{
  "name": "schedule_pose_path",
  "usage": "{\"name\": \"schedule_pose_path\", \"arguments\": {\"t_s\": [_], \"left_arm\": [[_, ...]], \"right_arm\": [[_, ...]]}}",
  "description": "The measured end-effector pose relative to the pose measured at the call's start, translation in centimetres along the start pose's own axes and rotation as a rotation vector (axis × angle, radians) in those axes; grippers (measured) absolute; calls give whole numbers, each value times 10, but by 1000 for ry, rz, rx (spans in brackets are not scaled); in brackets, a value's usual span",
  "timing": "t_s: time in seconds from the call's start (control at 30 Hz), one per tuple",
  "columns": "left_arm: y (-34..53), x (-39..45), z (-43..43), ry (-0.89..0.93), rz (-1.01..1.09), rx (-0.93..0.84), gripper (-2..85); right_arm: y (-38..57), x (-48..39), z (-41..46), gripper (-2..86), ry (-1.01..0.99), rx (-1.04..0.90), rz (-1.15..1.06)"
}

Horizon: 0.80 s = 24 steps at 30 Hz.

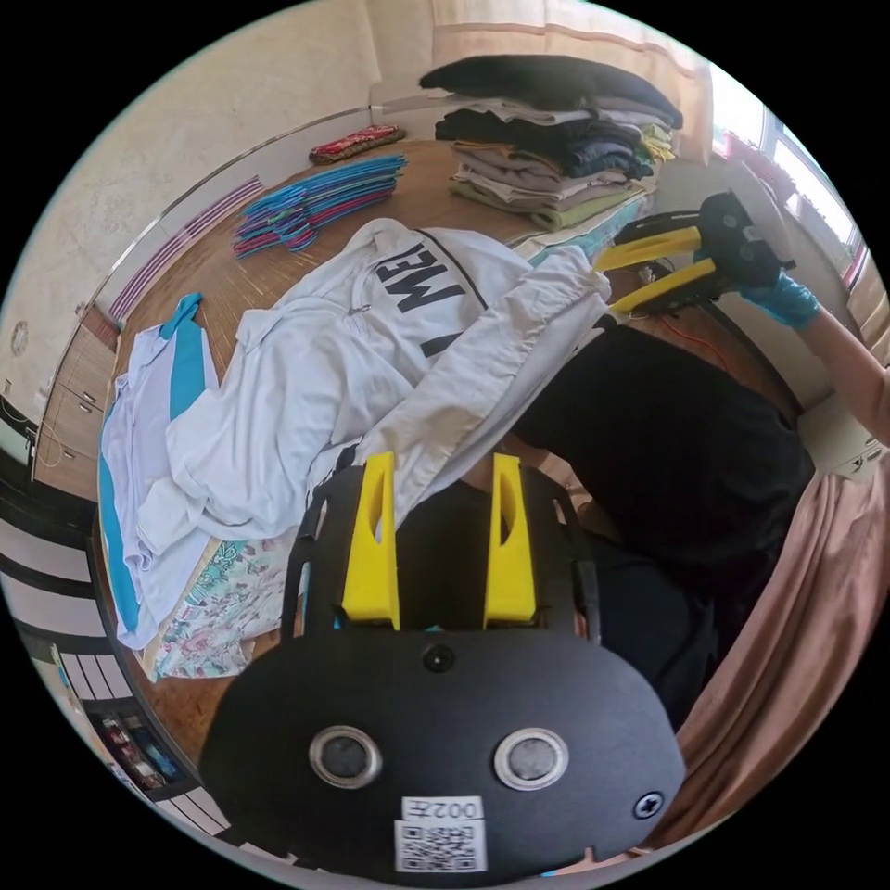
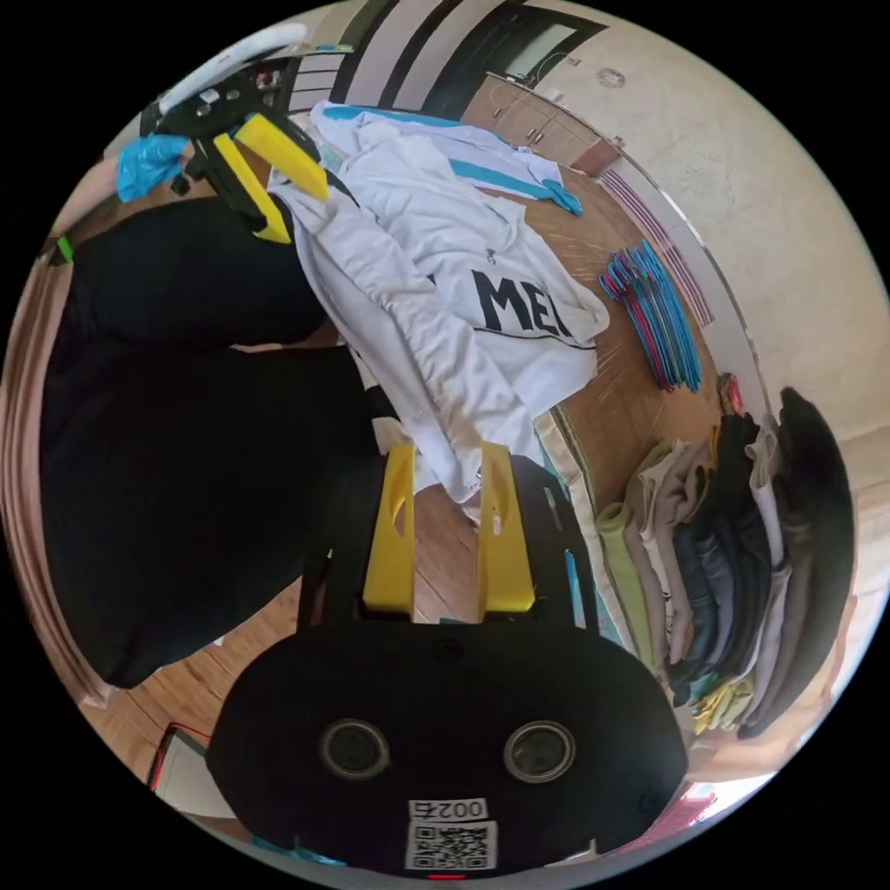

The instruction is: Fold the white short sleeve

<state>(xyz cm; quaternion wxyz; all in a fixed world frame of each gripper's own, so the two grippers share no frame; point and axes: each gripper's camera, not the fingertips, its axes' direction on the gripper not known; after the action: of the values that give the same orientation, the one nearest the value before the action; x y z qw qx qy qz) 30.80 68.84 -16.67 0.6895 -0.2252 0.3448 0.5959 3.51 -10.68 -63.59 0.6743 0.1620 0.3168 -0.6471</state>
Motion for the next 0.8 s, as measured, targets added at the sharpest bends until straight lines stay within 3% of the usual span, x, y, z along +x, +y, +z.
{"name": "schedule_pose_path", "arguments": {"t_s": [0.3, 0.8], "left_arm": [[7, 10, -14, -17, 11, 9, 116], [7, 43, -26, -49, 43, 31, 126]], "right_arm": [[-7, 5, -25, 3, 27, 46, 16], [-5, 44, -170, -8, 154, 268, 164]]}}
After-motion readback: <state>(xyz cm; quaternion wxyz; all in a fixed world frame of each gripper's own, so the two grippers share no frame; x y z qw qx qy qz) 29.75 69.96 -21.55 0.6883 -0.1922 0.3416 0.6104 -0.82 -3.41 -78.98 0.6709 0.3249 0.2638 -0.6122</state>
